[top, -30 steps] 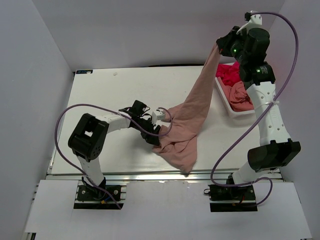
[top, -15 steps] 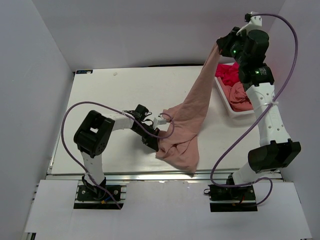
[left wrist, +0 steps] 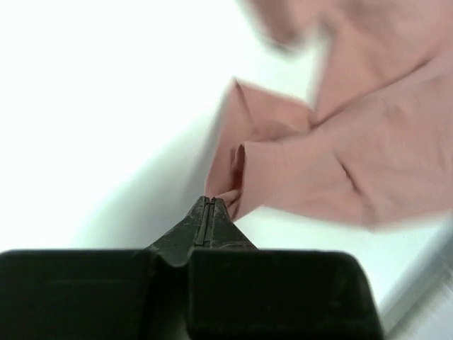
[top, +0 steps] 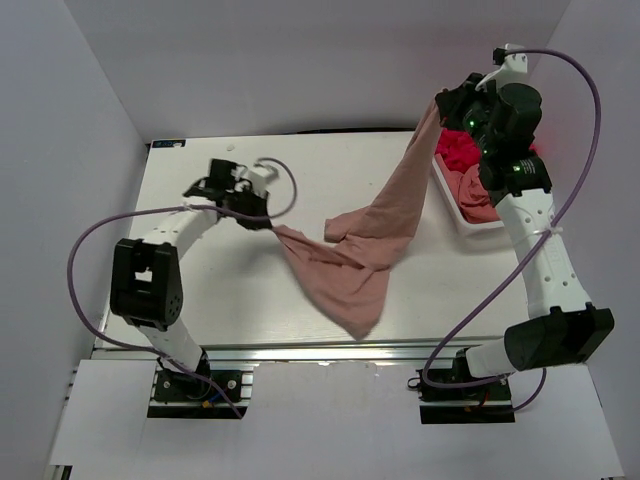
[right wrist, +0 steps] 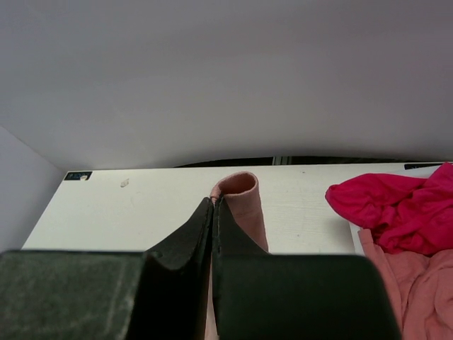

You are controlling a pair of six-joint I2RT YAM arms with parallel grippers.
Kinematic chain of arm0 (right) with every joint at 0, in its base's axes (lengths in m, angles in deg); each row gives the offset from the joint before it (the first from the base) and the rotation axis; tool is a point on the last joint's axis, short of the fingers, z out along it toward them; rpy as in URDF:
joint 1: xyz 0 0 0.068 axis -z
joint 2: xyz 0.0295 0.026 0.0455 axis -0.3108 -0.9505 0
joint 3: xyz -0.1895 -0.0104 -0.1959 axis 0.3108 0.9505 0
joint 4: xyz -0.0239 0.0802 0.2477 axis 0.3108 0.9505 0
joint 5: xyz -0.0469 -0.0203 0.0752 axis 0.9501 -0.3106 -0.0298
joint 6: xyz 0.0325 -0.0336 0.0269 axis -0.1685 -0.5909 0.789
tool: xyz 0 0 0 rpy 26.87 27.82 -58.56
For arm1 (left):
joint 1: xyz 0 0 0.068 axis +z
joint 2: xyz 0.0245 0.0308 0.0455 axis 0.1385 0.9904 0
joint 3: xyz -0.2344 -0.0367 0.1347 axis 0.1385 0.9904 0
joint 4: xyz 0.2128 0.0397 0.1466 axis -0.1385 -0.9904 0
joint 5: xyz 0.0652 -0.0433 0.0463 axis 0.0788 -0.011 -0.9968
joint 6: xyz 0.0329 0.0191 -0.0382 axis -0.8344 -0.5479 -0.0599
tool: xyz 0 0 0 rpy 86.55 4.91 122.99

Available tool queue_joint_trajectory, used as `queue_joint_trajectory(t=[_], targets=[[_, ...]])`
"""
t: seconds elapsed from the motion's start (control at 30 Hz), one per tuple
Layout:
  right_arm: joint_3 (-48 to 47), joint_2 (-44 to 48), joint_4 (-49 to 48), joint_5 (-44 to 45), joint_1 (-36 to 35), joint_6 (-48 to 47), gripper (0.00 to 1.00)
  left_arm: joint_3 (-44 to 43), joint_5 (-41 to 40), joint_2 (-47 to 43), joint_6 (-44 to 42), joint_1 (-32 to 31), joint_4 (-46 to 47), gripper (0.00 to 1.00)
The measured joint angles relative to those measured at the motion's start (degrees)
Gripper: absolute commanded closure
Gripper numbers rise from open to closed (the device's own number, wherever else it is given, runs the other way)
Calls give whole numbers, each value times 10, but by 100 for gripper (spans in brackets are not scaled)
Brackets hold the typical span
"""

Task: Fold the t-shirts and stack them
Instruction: Flatten out the tshirt

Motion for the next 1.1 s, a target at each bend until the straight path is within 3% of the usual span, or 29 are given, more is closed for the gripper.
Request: queue_joint_trajectory(t=[0.17,0.37,0.57,0.8,1.1], targets=[[38,26,-17,5,0,-1,100,-42,-33,2,1,123,32,100],[52,36,-26,22,-1,-12,100,-56,-41,13,22,201,30,100],[48,30,-24,56,0,-17,100,-141,-57,7,33,237,18,100],[19,18,-10,62,-1,-18,100,-196,-70,-62,56,252,3,100],[-1,31,-2,79,-1,-34,100,-354,-130,-98,59,252,-34,100]])
